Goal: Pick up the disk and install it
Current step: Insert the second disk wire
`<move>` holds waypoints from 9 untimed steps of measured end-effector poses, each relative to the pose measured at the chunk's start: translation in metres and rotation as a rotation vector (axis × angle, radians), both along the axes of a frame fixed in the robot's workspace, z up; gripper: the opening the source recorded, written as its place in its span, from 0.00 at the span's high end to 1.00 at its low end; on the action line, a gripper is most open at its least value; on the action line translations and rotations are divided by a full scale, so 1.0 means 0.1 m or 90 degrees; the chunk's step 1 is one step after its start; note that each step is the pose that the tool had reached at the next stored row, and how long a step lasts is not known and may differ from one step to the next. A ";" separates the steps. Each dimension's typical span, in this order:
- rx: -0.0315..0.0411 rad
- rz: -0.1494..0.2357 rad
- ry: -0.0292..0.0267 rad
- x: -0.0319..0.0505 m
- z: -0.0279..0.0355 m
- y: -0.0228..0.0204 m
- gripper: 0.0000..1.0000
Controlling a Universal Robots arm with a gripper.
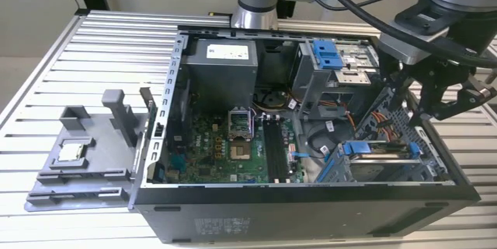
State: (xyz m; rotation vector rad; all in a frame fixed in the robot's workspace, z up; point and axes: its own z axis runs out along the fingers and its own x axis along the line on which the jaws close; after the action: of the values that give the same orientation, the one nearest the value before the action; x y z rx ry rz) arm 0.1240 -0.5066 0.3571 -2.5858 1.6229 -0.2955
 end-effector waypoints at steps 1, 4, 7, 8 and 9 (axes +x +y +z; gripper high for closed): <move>0.0000 0.012 -0.0006 0.000 0.000 0.000 0.00; -0.0001 0.044 -0.0053 -0.001 -0.001 0.000 0.00; -0.0003 0.071 -0.0146 0.000 -0.003 0.000 0.00; -0.0004 0.079 -0.0199 0.000 -0.005 0.001 0.00; -0.0007 0.085 -0.0268 0.000 -0.006 0.001 0.00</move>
State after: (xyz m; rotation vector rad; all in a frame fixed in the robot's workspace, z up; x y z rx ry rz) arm 0.1240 -0.5065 0.3565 -2.6535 1.4300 -0.3389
